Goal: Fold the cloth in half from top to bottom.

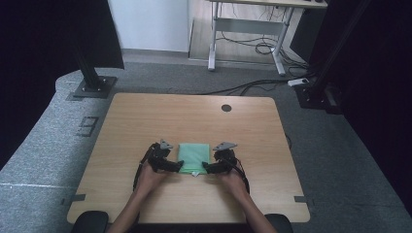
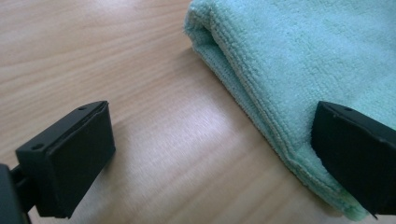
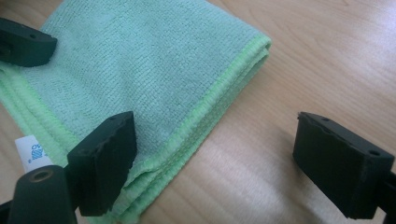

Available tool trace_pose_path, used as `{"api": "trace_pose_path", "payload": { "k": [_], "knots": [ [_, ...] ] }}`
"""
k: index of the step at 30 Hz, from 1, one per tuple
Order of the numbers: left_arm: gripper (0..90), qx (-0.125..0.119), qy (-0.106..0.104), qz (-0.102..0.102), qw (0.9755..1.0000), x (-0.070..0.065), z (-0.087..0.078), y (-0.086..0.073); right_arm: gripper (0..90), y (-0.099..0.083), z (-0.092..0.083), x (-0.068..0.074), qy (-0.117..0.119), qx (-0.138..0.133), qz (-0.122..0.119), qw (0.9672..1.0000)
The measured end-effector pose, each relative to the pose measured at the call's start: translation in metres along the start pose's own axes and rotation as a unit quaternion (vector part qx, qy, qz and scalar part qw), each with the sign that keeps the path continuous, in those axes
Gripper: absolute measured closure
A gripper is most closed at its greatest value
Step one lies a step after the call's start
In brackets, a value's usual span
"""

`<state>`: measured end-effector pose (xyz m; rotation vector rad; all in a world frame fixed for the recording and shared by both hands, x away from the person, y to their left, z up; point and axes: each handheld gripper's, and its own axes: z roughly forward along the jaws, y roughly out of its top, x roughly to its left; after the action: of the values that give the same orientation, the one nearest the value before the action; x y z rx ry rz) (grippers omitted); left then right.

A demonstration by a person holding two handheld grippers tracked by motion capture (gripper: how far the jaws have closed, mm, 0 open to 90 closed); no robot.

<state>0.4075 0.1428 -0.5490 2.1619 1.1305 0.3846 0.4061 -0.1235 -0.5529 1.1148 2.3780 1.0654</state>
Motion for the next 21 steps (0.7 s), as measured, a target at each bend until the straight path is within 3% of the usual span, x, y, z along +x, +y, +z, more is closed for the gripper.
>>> {"api": "trace_pose_path", "payload": {
  "k": [21],
  "knots": [
    [0.4,-0.003,0.016,-0.018,0.9997,0.014,0.022,0.025,13.6,0.014,0.016,-0.025,-0.018,-0.01,0.016,0.9997]
  ]
}}
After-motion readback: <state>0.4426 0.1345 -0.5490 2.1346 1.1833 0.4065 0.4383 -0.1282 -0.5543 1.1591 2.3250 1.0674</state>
